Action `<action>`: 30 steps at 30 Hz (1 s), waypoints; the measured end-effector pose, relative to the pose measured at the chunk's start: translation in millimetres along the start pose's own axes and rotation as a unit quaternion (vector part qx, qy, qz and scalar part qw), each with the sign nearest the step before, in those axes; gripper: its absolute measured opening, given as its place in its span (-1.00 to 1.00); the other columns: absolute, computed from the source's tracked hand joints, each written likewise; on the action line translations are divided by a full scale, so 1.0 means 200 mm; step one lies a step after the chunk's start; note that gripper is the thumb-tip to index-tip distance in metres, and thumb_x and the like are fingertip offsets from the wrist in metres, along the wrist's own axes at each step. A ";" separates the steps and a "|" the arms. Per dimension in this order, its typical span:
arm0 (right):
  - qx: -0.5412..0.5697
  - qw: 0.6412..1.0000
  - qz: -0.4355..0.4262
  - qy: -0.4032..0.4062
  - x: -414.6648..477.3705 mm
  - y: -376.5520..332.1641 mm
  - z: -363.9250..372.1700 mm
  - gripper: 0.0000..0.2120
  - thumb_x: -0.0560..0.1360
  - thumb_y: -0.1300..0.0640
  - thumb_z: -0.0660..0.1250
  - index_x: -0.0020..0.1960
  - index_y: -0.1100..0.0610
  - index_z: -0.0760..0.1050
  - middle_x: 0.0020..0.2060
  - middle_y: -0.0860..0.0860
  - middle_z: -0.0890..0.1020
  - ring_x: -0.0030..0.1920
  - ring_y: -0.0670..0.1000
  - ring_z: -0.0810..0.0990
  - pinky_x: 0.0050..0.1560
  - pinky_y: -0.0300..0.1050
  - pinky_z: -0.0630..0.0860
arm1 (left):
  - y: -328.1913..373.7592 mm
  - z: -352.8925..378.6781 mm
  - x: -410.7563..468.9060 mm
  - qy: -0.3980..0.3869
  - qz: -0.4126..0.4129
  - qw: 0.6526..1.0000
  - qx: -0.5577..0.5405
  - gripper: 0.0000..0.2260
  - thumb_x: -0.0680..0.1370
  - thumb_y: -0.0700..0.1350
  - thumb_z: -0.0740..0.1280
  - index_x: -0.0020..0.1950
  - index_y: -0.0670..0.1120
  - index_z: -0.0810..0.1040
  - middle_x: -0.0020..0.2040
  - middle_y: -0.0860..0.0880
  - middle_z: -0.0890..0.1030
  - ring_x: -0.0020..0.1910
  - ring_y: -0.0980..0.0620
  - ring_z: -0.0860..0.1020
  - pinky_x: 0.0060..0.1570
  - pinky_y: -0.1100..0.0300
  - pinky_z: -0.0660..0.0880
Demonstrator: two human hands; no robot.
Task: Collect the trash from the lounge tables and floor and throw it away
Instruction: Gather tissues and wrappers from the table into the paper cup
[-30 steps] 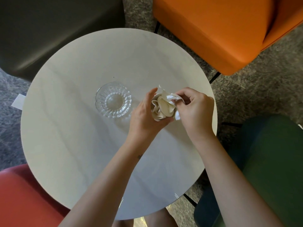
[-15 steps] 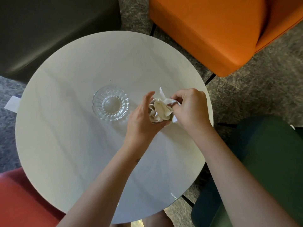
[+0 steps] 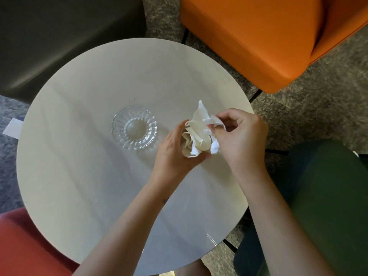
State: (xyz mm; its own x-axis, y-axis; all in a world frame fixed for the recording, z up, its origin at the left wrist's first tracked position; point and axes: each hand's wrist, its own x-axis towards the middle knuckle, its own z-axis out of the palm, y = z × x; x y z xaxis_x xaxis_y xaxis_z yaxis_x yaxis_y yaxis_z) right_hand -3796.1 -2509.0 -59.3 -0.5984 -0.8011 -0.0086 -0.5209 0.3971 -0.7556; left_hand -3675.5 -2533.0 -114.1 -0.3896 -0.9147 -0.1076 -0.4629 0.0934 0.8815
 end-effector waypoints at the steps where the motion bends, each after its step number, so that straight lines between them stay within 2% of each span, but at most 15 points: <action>1: 0.001 1.000 0.002 -0.002 0.00 0.00 0.01 -0.95 0.35 0.19 0.48 -0.24 0.15 0.62 -0.42 -0.04 0.65 -0.40 -0.07 0.62 -0.37 -0.02 0.55 | 0.00 0.00 0.00 -0.001 -0.002 1.000 -0.003 -0.41 0.23 -0.07 0.59 0.19 -0.15 0.47 -0.22 0.28 0.44 -0.25 0.47 0.42 -0.26 0.58 0.27; 3: -0.007 1.000 0.011 -0.013 0.00 0.00 0.02 -0.96 0.35 0.20 0.47 -0.24 0.14 0.62 -0.41 -0.03 0.65 -0.41 -0.05 0.61 -0.38 -0.03 0.55 | 0.00 0.01 0.00 -0.005 -0.005 1.000 -0.009 -0.44 0.25 -0.06 0.57 0.17 -0.17 0.47 -0.24 0.23 0.48 -0.26 0.44 0.42 -0.27 0.57 0.27; 6: -0.024 0.998 0.031 -0.040 -0.02 0.00 0.07 -0.97 0.36 0.23 0.44 -0.25 0.17 0.61 -0.41 0.01 0.65 -0.40 0.00 0.61 -0.35 0.00 0.54 | 0.00 0.01 0.01 -0.013 -0.011 1.000 -0.006 -0.38 0.25 -0.06 0.53 0.27 -0.16 0.45 -0.04 0.03 0.61 -0.20 0.28 0.45 -0.21 0.58 0.27; 7: -0.031 0.998 0.032 -0.039 -0.03 0.01 0.09 -0.96 0.38 0.26 0.42 -0.25 0.19 0.60 -0.41 0.03 0.65 -0.39 0.04 0.60 -0.34 0.02 0.53 | 0.00 0.02 0.01 -0.008 -0.010 1.000 -0.006 -0.36 0.25 -0.08 0.53 0.28 -0.16 0.44 0.00 0.03 0.62 -0.17 0.27 0.47 -0.20 0.59 0.27; 10: -0.052 0.998 0.018 -0.027 -0.04 0.03 0.12 -0.94 0.38 0.31 0.36 -0.25 0.23 0.60 -0.40 0.06 0.64 -0.37 0.10 0.57 -0.32 0.05 0.50 | 0.00 0.03 0.00 0.007 -0.010 1.000 -0.027 -0.37 0.25 -0.13 0.55 0.27 -0.14 0.44 -0.08 0.21 0.56 -0.19 0.43 0.46 -0.17 0.59 0.29; 14: -0.087 0.996 0.022 -0.028 -0.02 0.04 0.13 -0.92 0.37 0.32 0.37 -0.21 0.18 0.62 -0.26 0.07 0.59 -0.26 0.10 0.55 -0.21 0.01 0.51 | -0.01 0.04 -0.01 0.024 -0.004 1.000 -0.004 -0.38 0.26 -0.14 0.55 0.28 -0.15 0.44 0.00 0.00 0.61 -0.21 0.29 0.47 -0.19 0.61 0.26; 16: -0.136 0.990 0.027 -0.016 0.00 0.05 0.14 -0.89 0.39 0.26 0.41 -0.12 0.10 0.65 -0.19 0.02 0.55 -0.11 0.09 0.50 -0.10 -0.07 0.39 | -0.01 0.04 -0.01 0.032 0.000 1.000 0.001 -0.39 0.25 -0.15 0.56 0.25 -0.14 0.45 -0.01 -0.01 0.61 -0.20 0.21 0.47 -0.19 0.61 0.27; 18: -0.188 0.981 0.036 -0.015 0.02 0.05 0.13 -0.91 0.39 0.18 0.42 -0.12 0.05 0.65 -0.19 -0.01 0.53 -0.03 0.09 0.43 -0.12 -0.14 0.22 | -0.01 0.05 -0.02 0.034 0.000 0.999 -0.001 -0.40 0.26 -0.11 0.56 0.25 -0.12 0.45 -0.01 0.02 0.61 -0.17 0.23 0.47 -0.19 0.61 0.27; 20: -0.171 0.984 0.037 -0.044 0.04 0.05 0.13 -0.91 0.40 0.25 0.37 -0.17 0.13 0.64 -0.23 0.06 0.60 -0.09 0.14 0.50 -0.18 -0.07 0.35 | 0.00 0.05 -0.01 0.042 0.000 0.999 -0.005 -0.33 0.26 -0.08 0.56 0.31 -0.06 0.39 0.04 0.03 0.61 -0.10 0.18 0.50 -0.18 0.62 0.28; 22: -0.144 0.987 0.030 -0.072 0.03 0.05 0.12 -0.88 0.39 0.33 0.32 -0.18 0.20 0.62 -0.28 0.14 0.64 -0.21 0.19 0.57 -0.25 -0.01 0.50 | -0.01 0.04 -0.02 0.035 0.014 0.999 -0.020 -0.18 0.27 -0.07 0.55 0.42 0.10 0.20 0.14 0.01 0.57 -0.01 0.17 0.51 -0.12 0.61 0.30; 23: -0.135 0.987 0.025 -0.081 0.03 0.05 0.11 -0.88 0.38 0.33 0.33 -0.16 0.20 0.62 -0.29 0.13 0.64 -0.24 0.16 0.58 -0.26 -0.04 0.53 | -0.01 0.04 -0.02 0.026 0.031 0.999 -0.017 -0.17 0.30 -0.06 0.54 0.43 0.17 0.14 0.19 -0.02 0.53 0.04 0.17 0.50 -0.08 0.60 0.30; 25: -0.121 0.988 0.014 -0.099 0.03 0.06 0.09 -0.91 0.39 0.26 0.39 -0.11 0.15 0.62 -0.39 -0.01 0.60 -0.37 -0.05 0.54 -0.33 -0.26 0.46 | -0.01 0.03 -0.03 0.011 0.058 0.998 0.007 -0.26 0.34 -0.06 0.50 0.40 0.21 0.20 0.29 -0.06 0.43 0.15 0.18 0.43 -0.05 0.62 0.27; 26: -0.112 0.988 0.009 -0.106 0.03 0.06 0.07 -0.92 0.39 0.20 0.42 -0.11 0.13 0.60 -0.46 -0.11 0.53 -0.44 -0.16 0.47 -0.39 -0.40 0.37 | -0.01 0.03 -0.03 0.005 0.063 0.998 0.009 -0.31 0.35 -0.07 0.49 0.39 0.18 0.26 0.31 -0.06 0.41 0.15 0.21 0.41 -0.05 0.62 0.27; 27: -0.097 0.989 0.006 -0.109 0.03 0.07 0.05 -0.91 0.39 0.15 0.44 -0.12 0.11 0.56 -0.50 -0.15 0.47 -0.48 -0.18 0.44 -0.43 -0.44 0.34 | -0.01 0.03 -0.03 0.000 0.064 0.998 0.005 -0.36 0.35 -0.07 0.48 0.36 0.14 0.31 0.31 -0.04 0.40 0.11 0.25 0.41 -0.07 0.60 0.30; 30: -0.017 0.994 0.008 -0.112 0.02 0.09 0.00 -0.81 0.37 0.10 0.46 -0.11 0.05 0.46 -0.46 -0.16 0.53 -0.42 -0.25 0.52 -0.37 -0.49 0.39 | -0.02 0.02 -0.02 -0.011 0.061 0.998 0.008 -0.46 0.36 -0.07 0.48 0.29 0.10 0.38 0.27 0.03 0.41 -0.01 0.27 0.42 -0.14 0.56 0.33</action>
State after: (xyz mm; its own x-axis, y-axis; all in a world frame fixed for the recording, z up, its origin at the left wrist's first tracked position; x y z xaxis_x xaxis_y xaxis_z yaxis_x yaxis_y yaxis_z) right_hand -3808.0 -2505.3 -71.9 -0.4590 -0.8722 -0.1691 -0.5350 0.4234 -0.7311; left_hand -3675.4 -2528.7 -118.1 -0.4617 -0.8870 -0.0111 -0.4239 0.2096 0.8812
